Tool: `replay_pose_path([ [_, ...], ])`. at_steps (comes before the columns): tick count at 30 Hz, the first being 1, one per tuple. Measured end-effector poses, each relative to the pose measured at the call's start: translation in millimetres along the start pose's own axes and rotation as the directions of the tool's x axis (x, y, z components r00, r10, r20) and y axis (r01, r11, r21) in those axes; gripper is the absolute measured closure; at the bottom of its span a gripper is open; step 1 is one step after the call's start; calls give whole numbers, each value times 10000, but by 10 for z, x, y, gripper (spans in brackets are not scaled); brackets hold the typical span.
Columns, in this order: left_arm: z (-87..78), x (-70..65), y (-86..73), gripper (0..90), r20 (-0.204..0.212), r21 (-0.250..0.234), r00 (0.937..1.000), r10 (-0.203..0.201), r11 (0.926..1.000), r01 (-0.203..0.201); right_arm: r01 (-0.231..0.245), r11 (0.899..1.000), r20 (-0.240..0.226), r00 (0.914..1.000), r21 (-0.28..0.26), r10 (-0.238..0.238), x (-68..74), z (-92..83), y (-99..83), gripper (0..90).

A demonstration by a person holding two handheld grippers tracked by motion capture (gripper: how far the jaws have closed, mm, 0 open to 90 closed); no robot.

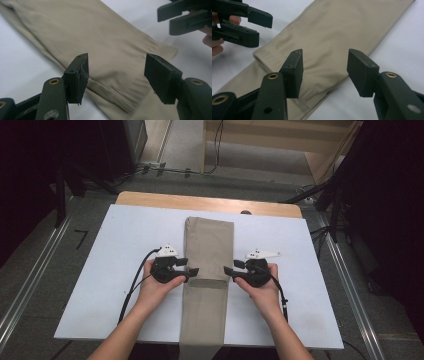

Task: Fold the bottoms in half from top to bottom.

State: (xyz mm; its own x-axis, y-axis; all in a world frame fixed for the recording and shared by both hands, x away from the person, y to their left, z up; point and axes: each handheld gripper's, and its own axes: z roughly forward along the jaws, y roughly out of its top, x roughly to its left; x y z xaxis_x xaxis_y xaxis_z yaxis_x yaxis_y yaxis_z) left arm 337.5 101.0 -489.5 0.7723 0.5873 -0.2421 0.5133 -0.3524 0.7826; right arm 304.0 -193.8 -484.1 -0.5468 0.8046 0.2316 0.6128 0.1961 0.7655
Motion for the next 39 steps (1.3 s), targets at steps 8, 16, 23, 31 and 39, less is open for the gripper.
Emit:
replay_pose_path([
  [8,-29,-39,-267,491,410,335,9988,-268,9991,254,-324,9990,-441,9985,305,337,112,105,-269,535],
  [16,-6,-82,-295,564,166,735,9999,38,9973,-50,-831,9956,-400,9956,427,848,119,104,-365,578],
  [23,2,-70,-285,618,-51,715,10000,-56,9974,59,-519,9970,-353,9979,569,540,124,121,-407,531],
  [31,15,-66,-277,660,-303,655,9995,-87,9978,106,367,9959,305,9988,823,-393,200,168,-409,528],
  [39,34,-97,-276,736,-577,748,9981,213,9971,-169,197,9977,630,9977,646,-238,193,165,-417,778],
])
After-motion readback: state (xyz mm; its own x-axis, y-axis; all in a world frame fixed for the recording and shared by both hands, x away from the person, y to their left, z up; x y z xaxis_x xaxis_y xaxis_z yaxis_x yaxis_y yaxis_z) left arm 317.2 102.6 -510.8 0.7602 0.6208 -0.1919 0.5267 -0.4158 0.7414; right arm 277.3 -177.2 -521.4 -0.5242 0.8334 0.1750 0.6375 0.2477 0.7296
